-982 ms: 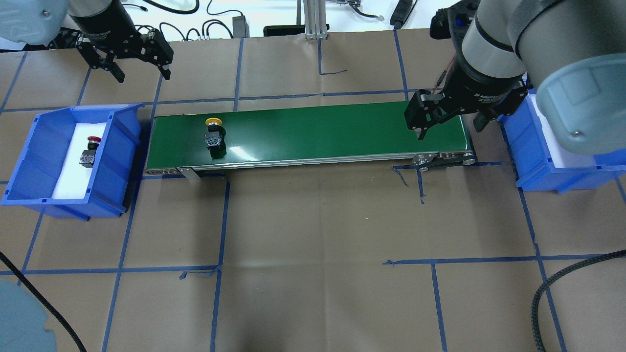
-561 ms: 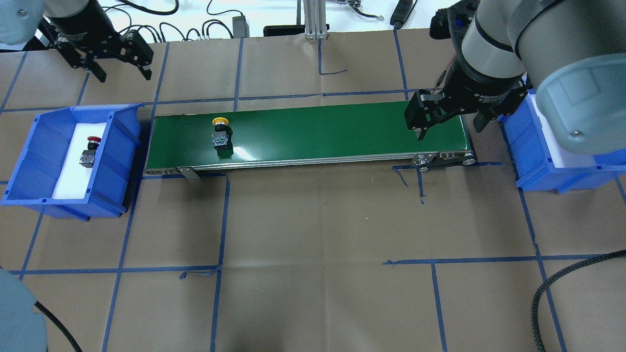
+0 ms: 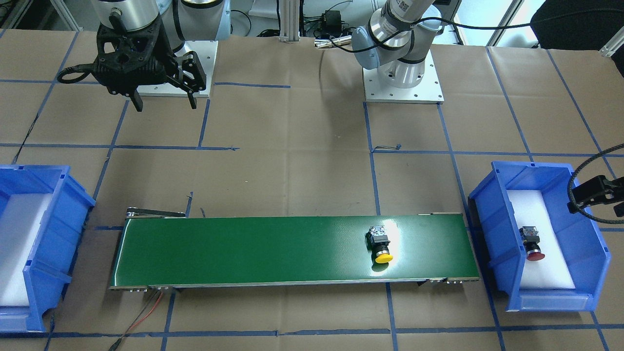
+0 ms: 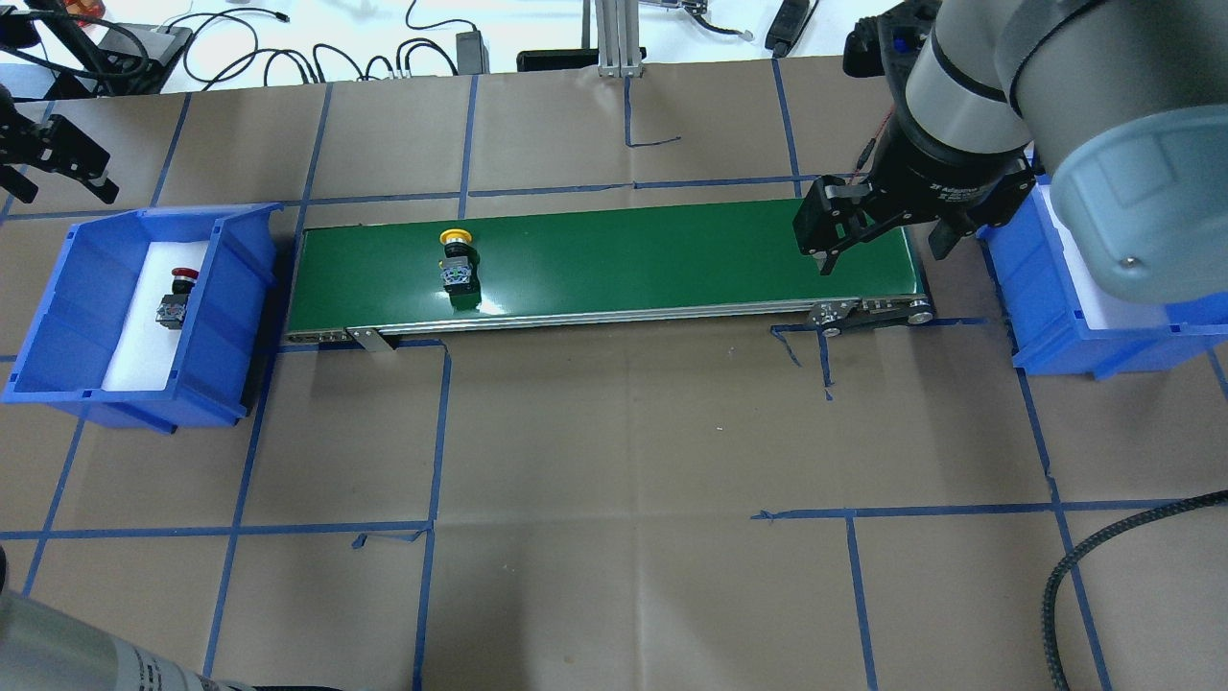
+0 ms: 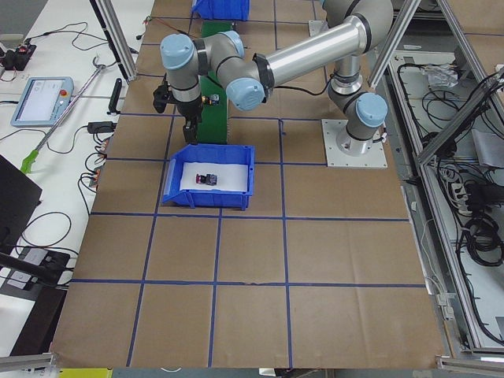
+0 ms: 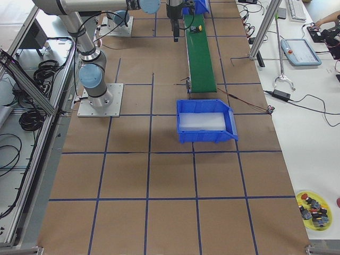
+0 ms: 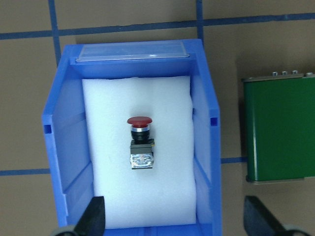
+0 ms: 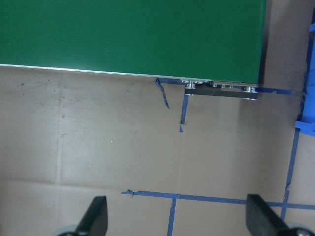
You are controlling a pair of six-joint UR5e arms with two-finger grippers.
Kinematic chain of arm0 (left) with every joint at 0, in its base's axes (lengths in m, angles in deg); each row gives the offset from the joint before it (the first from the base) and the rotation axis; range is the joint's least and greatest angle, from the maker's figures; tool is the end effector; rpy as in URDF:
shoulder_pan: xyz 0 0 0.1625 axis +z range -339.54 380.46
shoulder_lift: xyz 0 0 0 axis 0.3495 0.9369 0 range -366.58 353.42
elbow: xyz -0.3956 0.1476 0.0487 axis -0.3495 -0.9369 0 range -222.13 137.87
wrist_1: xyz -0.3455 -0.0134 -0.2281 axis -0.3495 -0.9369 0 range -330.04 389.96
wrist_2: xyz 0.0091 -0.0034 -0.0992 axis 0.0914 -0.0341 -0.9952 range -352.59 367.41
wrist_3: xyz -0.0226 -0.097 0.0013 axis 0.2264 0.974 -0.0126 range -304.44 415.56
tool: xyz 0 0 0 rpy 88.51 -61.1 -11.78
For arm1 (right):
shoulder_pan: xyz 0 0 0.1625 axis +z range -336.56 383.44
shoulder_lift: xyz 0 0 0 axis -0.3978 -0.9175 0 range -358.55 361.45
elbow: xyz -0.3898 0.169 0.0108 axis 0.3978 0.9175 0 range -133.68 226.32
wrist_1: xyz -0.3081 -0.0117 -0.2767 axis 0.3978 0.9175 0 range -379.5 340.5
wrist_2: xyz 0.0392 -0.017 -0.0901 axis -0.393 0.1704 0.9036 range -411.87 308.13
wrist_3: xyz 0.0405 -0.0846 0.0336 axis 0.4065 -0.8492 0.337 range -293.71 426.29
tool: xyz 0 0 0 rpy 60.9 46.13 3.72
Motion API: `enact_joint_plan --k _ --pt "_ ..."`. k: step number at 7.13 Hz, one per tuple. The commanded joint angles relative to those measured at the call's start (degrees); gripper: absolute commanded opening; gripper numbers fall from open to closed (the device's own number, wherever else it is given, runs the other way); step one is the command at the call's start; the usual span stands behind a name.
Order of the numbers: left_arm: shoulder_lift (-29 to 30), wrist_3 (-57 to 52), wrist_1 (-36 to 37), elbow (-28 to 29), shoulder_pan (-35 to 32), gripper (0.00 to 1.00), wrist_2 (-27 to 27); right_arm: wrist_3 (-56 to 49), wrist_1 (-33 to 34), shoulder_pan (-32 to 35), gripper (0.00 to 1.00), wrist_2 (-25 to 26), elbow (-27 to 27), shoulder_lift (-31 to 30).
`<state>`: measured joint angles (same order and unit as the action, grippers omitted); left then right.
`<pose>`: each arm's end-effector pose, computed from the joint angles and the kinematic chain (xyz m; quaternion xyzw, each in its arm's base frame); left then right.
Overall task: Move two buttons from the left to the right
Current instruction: 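Move the left gripper back over the bin to the red button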
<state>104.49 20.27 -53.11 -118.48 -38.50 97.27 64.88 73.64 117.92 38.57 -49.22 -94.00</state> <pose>0.2159 -0.6176 0.4081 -0.0370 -0.9993 -0.0029 0.0033 0.1678 -0.4450 0.4908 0.0512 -0.9983 0.0267 0.0031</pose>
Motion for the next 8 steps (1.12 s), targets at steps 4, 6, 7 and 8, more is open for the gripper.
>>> enact_joint_plan --k 4,6,7,8 --pt "3.8 -1.5 15.5 -9.1 1.2 0.99 -0.3 0.0 -0.1 0.0 1.0 -0.1 0.0 0.0" --pt "5.7 -1.5 20.1 -12.5 1.0 0.99 -0.2 0.0 0.0 0.0 1.0 -0.2 0.1 0.0" --pt "7.4 -1.5 23.2 -14.1 0.9 0.99 -0.3 0.0 -0.1 0.0 1.0 -0.2 0.1 0.0" --pt "8.8 -1.4 26.7 -15.7 0.6 0.99 -0.3 0.0 -0.1 0.0 1.0 -0.2 0.0 0.0"
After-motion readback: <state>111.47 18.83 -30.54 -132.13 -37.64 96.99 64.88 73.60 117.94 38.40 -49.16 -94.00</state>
